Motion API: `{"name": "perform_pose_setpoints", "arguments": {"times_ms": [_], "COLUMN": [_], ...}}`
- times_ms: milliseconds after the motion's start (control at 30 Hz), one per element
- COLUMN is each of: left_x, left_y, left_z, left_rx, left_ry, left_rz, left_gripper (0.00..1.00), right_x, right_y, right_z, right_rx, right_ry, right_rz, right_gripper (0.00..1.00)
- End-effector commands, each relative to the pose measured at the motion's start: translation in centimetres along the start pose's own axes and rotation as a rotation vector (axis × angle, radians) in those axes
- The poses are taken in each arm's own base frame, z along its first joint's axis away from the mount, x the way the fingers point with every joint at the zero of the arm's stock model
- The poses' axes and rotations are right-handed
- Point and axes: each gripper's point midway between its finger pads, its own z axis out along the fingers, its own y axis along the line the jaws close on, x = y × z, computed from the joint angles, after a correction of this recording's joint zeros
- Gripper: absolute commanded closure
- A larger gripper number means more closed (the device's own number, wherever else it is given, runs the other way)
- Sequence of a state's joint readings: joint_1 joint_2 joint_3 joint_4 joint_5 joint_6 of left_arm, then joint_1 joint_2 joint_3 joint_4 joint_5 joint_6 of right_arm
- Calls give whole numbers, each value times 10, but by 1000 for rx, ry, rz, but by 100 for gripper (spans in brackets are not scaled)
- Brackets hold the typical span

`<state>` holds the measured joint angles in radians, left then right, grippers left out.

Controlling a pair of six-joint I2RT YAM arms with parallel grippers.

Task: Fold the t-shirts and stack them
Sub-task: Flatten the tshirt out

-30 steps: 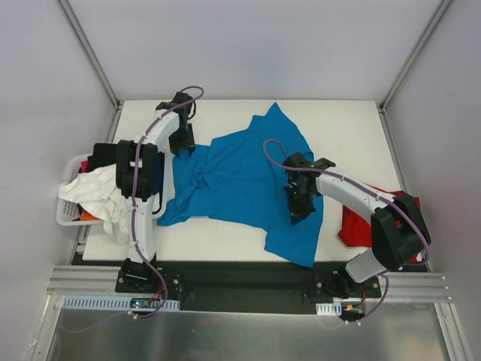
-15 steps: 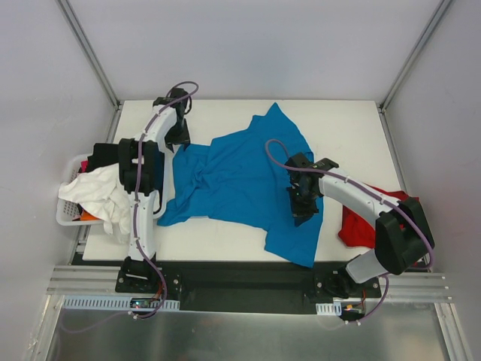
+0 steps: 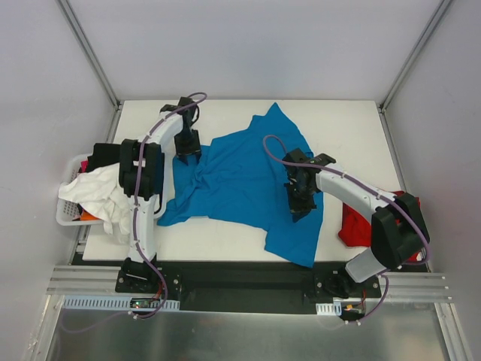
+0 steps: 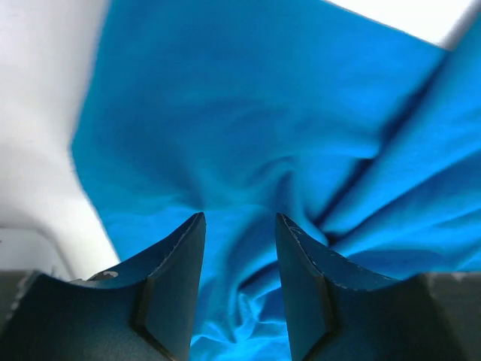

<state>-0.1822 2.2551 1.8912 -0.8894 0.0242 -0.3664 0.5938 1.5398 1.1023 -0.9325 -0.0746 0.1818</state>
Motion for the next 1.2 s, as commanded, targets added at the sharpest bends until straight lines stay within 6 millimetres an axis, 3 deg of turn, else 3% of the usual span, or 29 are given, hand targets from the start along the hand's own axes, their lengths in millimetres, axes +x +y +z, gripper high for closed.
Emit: {"name": "perform_pose_setpoints", "arguments": {"times_ms": [0, 167, 367, 600, 867, 1000, 1167], "left_x": [-13, -35, -55, -67, -114, -118, -113], "left_y": [-2, 31, 41, 34, 61, 79, 72], "left_z": [-9, -1, 3, 10, -11, -12, -28], "left_rx": [-1, -177, -251, -211, -295, -372, -335], "left_ry": [-48, -91, -125, -132, -270, -284, -296], "left_rz": [56, 22, 20, 17, -28, -49, -74], "left_gripper": [58, 58, 57, 57, 54, 55, 56], "right_x": [-4, 2, 7, 5, 9, 12, 8], "right_y": [2, -3, -8, -7, -5, -5, 0], "right_z": [-8, -9, -9, -11, -10, -10, -10], "right_rx": [5, 21, 34, 34, 24, 17, 0], "right_ry": [-6, 0, 11, 18, 39, 44, 42], "right_rz": [-8, -5, 7, 6, 12, 15, 13], "right_gripper": [99, 99, 99, 99, 99, 99, 99]}}
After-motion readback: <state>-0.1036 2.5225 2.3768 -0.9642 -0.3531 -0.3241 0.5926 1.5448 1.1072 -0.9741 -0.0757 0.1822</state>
